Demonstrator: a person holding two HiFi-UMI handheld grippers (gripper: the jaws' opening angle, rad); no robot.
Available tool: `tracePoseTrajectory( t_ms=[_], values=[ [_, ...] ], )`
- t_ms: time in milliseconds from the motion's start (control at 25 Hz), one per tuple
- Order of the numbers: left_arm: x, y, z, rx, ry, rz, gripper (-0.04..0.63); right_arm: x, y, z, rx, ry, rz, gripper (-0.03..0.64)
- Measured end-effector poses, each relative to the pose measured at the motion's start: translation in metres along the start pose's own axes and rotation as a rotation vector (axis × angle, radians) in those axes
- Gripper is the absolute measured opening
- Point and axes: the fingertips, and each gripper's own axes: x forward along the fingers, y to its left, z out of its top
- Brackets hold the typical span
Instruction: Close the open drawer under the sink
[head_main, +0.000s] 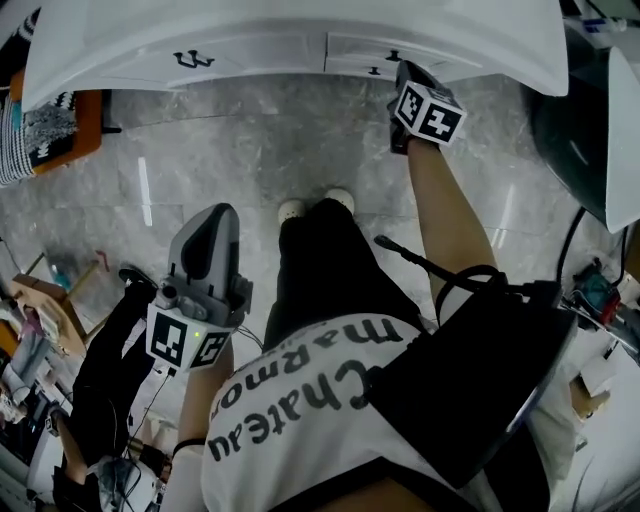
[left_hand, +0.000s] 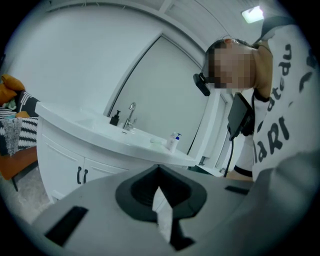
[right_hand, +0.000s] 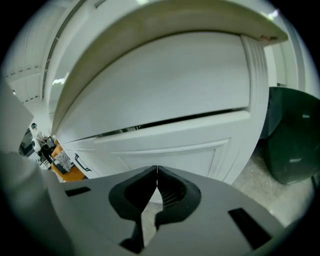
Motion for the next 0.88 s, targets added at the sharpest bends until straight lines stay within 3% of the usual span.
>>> tracePoseTrajectory(
  t_ms=[560, 720, 880],
  values=[
    [-0.008, -0.039, 0.081, 0.099, -0.124, -0.242, 0.009, -0.179, 0.090, 0.094, -0.002, -0.269, 0.155, 0.012],
    [-0.016, -0.048, 0.110, 0.093, -0.186, -0.285, 0.009, -0.236, 0.121, 0.126, -0.039, -0.349, 0.206, 0.012],
    [-0.021, -0.072, 0.131, 0.107, -0.230, -0.385, 0.009, -0.285, 0.136, 0.145, -0.091, -0.404, 0.204, 0.012]
  ],
)
